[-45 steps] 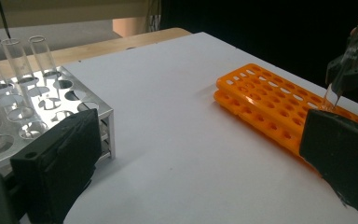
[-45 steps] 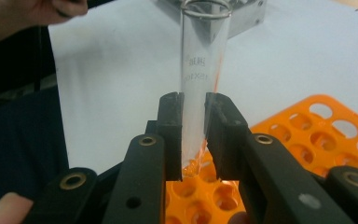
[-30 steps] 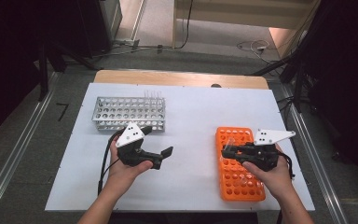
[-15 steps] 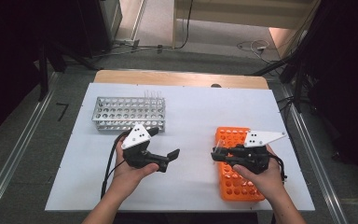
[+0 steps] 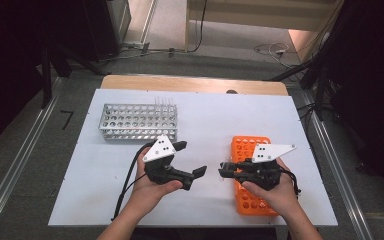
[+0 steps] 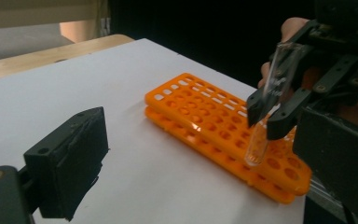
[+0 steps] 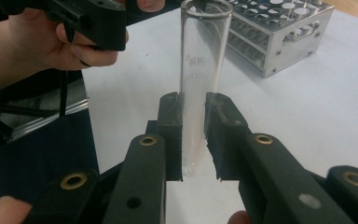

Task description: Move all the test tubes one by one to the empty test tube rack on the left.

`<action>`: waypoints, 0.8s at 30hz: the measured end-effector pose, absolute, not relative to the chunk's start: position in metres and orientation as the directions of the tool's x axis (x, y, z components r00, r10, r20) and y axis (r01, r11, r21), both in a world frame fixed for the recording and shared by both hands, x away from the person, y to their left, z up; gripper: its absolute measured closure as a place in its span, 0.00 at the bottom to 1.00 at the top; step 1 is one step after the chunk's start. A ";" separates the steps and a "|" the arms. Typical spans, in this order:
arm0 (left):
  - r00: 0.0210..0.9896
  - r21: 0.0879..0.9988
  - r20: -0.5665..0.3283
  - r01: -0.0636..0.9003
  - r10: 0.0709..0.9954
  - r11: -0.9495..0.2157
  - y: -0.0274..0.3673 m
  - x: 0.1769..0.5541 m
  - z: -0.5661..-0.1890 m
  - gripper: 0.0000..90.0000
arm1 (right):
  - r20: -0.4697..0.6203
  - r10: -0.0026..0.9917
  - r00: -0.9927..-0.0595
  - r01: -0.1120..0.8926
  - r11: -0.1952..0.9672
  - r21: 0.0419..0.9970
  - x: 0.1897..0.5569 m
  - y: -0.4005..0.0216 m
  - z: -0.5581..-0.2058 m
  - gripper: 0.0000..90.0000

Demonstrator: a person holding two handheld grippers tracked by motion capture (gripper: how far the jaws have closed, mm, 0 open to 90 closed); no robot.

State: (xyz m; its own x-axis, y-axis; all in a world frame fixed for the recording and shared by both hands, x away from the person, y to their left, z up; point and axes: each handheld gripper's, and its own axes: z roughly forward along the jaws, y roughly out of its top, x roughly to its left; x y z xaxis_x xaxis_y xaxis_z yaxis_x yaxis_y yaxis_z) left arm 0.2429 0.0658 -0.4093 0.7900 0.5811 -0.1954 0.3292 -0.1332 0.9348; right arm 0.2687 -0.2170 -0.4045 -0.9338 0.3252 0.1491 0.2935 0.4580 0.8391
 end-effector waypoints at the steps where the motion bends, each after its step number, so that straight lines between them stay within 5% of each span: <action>1: 0.795 0.935 -0.195 0.327 0.574 -0.135 0.064 0.242 -0.409 0.05 | 0.146 0.322 -0.935 0.289 0.459 0.840 0.268 -0.216 -0.405 0.82; 24: 0.848 0.938 -0.190 0.306 0.495 -0.165 0.028 0.235 -0.405 0.62 | 0.129 0.269 -0.955 0.252 0.494 0.832 0.261 -0.201 -0.408 0.82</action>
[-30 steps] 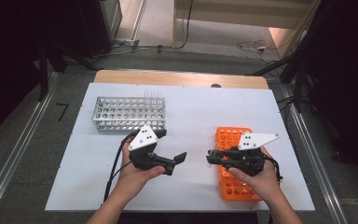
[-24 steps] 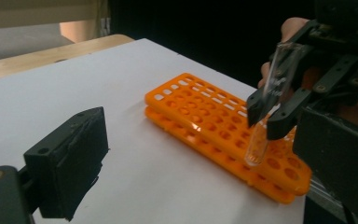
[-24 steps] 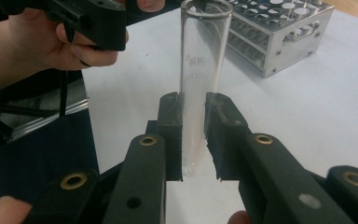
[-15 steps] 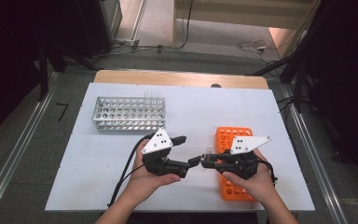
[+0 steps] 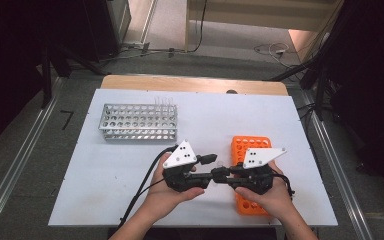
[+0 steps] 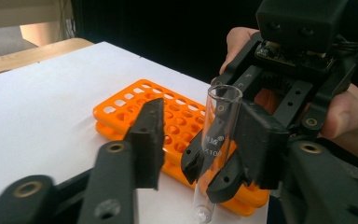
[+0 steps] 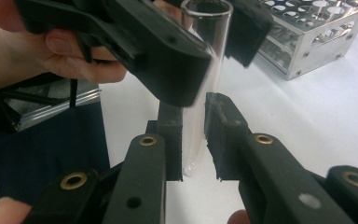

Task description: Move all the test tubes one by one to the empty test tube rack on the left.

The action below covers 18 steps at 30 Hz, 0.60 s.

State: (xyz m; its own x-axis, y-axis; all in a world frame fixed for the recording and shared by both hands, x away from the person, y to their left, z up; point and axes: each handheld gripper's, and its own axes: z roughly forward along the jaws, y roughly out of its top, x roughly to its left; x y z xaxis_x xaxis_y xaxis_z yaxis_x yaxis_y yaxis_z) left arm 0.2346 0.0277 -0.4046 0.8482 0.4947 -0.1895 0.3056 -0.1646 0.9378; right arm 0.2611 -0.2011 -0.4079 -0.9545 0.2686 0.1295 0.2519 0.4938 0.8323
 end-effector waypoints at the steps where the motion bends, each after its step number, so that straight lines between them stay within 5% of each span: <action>1: 0.852 0.938 -0.189 0.303 0.488 -0.167 0.027 0.235 -0.405 0.64 | 0.129 0.265 -0.956 0.249 0.494 0.833 0.261 -0.201 -0.408 0.82; 18: 0.874 0.939 -0.216 0.307 0.434 -0.152 0.028 0.235 -0.404 0.81 | 0.119 0.249 -0.961 0.233 0.503 0.832 0.259 -0.198 -0.409 0.82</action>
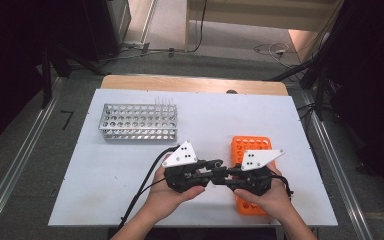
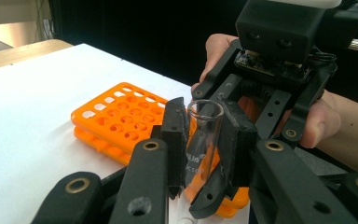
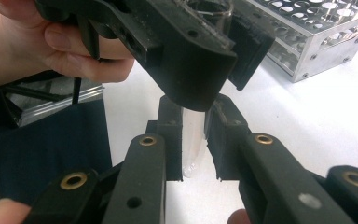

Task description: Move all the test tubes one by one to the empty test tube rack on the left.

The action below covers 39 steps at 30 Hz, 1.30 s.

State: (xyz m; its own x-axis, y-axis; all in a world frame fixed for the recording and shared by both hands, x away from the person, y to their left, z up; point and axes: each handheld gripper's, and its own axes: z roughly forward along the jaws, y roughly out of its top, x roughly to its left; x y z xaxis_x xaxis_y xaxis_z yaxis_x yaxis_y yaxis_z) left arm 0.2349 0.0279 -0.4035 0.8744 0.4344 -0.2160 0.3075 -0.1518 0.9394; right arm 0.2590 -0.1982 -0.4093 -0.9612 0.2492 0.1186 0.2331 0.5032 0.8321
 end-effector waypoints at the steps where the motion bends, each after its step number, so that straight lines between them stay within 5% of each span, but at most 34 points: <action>1: 0.874 0.940 -0.217 0.308 0.435 -0.150 0.028 0.235 -0.403 0.82 | 0.118 0.250 -0.961 0.233 0.503 0.833 0.259 -0.198 -0.409 0.82; 8: 0.873 0.937 -0.228 0.317 0.432 -0.145 0.030 0.236 -0.403 0.83 | 0.135 0.236 -0.962 0.238 0.493 0.837 0.260 -0.199 -0.411 0.79; 17: 0.863 0.941 -0.216 0.309 0.457 -0.139 0.038 0.238 -0.401 0.83 | 0.131 0.263 -0.956 0.247 0.475 0.845 0.262 -0.200 -0.410 0.44; 22: 0.854 0.943 -0.198 0.299 0.481 -0.143 0.044 0.240 -0.400 0.83 | 0.129 0.309 -0.942 0.263 0.443 0.857 0.265 -0.207 -0.408 0.34; 39: 0.772 0.943 -0.179 0.311 0.610 -0.117 0.094 0.257 -0.402 0.83 | 0.150 0.465 -0.872 0.339 0.355 0.871 0.286 -0.253 -0.409 0.24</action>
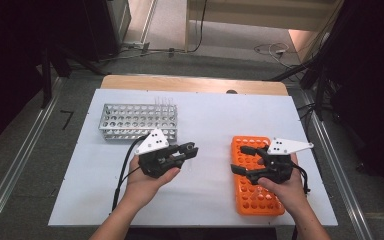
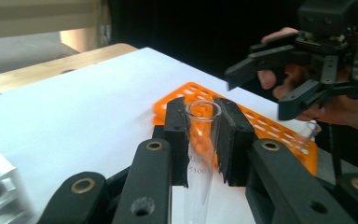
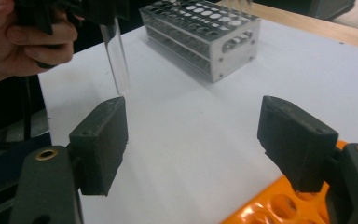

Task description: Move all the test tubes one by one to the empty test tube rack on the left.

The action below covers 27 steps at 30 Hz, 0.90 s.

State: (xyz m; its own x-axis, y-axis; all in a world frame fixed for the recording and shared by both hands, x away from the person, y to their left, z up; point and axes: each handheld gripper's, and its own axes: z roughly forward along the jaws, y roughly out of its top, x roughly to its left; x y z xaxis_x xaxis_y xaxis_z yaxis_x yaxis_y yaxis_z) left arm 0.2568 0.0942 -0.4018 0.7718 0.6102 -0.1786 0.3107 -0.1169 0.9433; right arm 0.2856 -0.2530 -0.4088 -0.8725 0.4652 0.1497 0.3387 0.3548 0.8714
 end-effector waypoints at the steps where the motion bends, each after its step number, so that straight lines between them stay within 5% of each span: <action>1: 0.764 0.944 -0.179 0.311 0.619 -0.111 0.098 0.258 -0.402 0.83 | 0.150 0.478 -0.866 0.345 0.353 0.869 0.287 -0.257 -0.409 0.23; 14: 0.659 0.948 -0.161 0.311 0.735 -0.072 0.145 0.285 -0.393 0.83 | 0.197 0.576 -0.794 0.429 0.300 0.852 0.302 -0.293 -0.419 0.00; 27: 0.573 0.949 -0.164 0.314 0.803 -0.031 0.174 0.321 -0.383 0.83 | 0.213 0.628 -0.748 0.466 0.270 0.843 0.308 -0.310 -0.432 0.00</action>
State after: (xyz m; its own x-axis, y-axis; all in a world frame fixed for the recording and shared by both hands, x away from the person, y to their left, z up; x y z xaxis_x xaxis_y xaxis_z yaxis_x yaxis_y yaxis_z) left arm 0.3207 0.1741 -0.3833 0.5729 0.8032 -0.1636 0.3143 -0.0309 0.9488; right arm 0.3078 -0.3095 -0.4317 -0.7484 0.6283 0.2125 0.4659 0.2700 0.8426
